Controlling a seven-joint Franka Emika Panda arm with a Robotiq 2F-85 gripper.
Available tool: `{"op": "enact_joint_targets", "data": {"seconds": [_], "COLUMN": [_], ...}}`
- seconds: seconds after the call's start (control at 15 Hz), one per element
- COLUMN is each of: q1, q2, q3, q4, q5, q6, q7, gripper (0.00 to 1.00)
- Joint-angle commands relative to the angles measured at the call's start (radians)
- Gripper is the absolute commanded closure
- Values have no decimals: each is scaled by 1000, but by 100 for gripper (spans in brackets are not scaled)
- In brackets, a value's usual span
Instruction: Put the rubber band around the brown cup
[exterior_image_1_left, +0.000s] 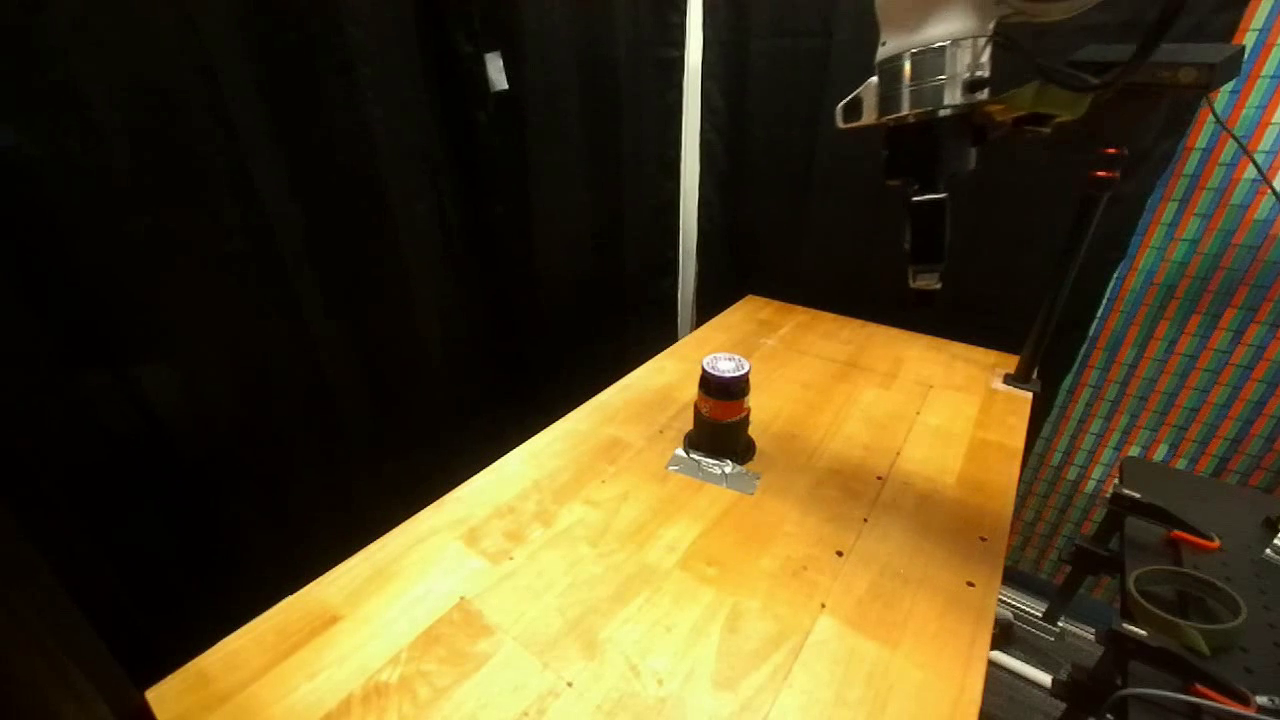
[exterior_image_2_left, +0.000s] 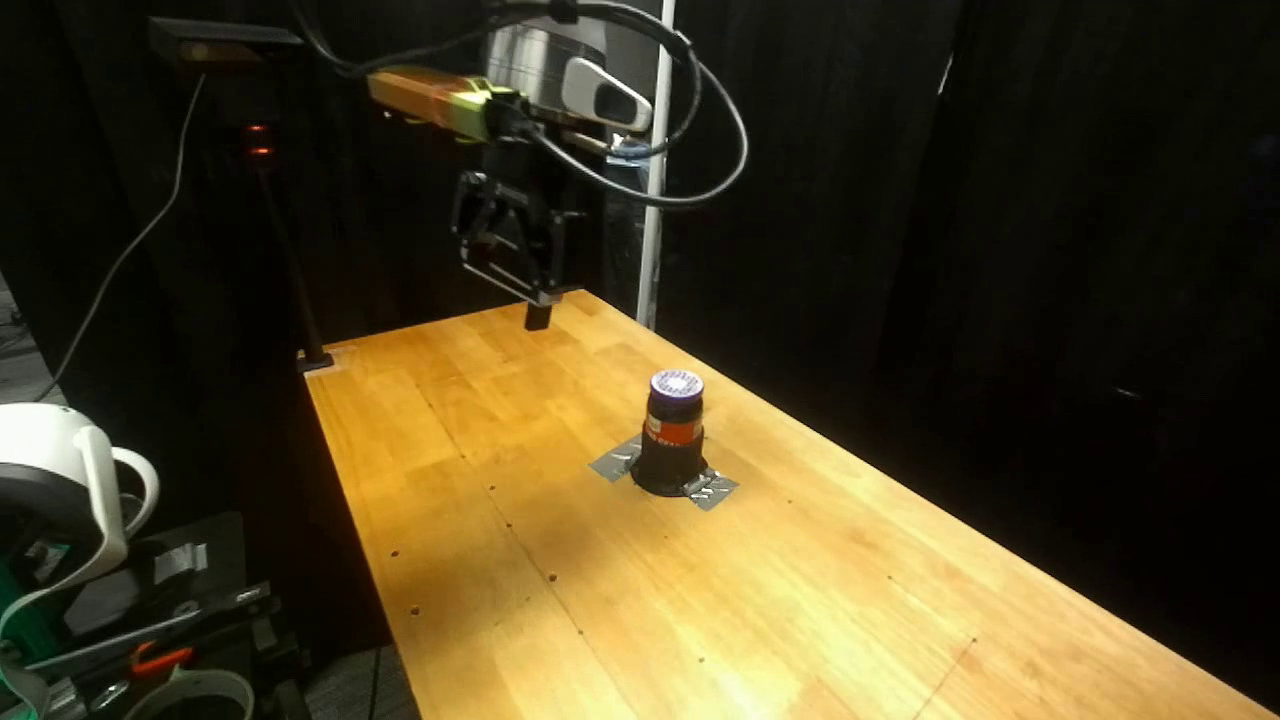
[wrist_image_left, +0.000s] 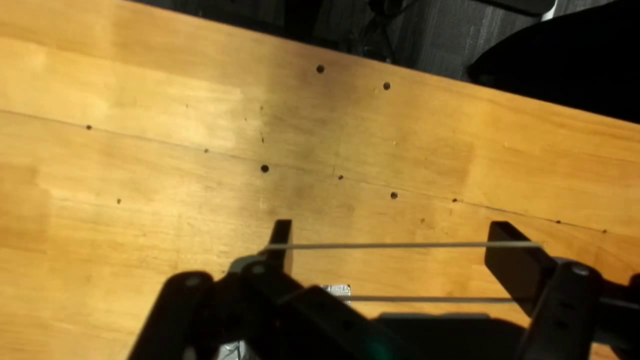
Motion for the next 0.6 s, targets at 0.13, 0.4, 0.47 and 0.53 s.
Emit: {"op": "enact_joint_targets", "data": {"seconds": [0.13,0.4,0.47,0.53], "q1": [1,31,36,42], "q2": [352,547,591,633], "q3": [16,7,6,2], "q4": [366,578,629,680], "q5": [-4,-84,-98,-114], "q6": [-32,-65,-78,-87], "q7": [-1,90,87,102], "gripper": [0,0,0,0]}}
